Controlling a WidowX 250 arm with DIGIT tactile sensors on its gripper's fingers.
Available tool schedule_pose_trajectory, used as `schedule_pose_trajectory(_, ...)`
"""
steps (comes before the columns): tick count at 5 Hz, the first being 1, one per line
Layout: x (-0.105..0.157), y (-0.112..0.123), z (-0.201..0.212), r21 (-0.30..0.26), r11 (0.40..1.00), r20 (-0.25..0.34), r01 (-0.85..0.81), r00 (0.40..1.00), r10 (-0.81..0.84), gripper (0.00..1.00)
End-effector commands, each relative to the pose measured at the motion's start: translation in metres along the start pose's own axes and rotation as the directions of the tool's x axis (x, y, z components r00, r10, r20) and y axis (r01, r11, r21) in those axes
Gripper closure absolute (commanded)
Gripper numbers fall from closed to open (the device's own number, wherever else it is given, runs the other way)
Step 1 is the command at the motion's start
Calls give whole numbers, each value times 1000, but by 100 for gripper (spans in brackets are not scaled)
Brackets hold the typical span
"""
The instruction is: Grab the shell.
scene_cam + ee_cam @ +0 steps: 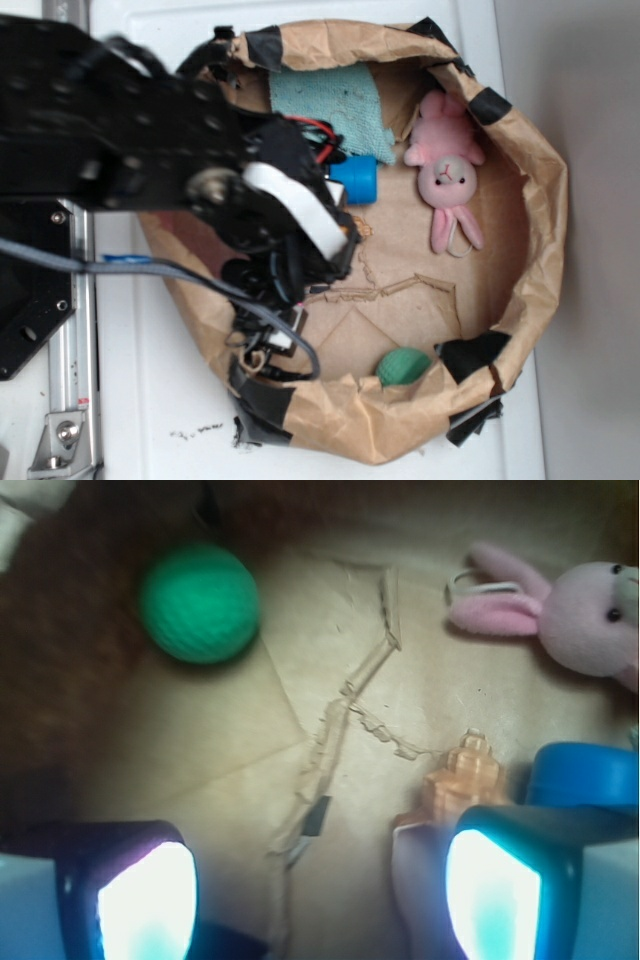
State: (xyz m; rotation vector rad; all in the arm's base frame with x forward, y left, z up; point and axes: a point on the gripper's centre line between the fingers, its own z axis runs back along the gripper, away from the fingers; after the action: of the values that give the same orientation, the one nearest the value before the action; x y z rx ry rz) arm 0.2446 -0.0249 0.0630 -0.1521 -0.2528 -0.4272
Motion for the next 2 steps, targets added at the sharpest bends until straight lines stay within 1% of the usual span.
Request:
schedule_pose_trajectory(1, 12, 29, -21, 46, 999, -71, 7, 997, -4, 0)
schedule_pose_trajectory(2, -3, 39, -25, 60, 998, -117, 11, 993, -4, 0)
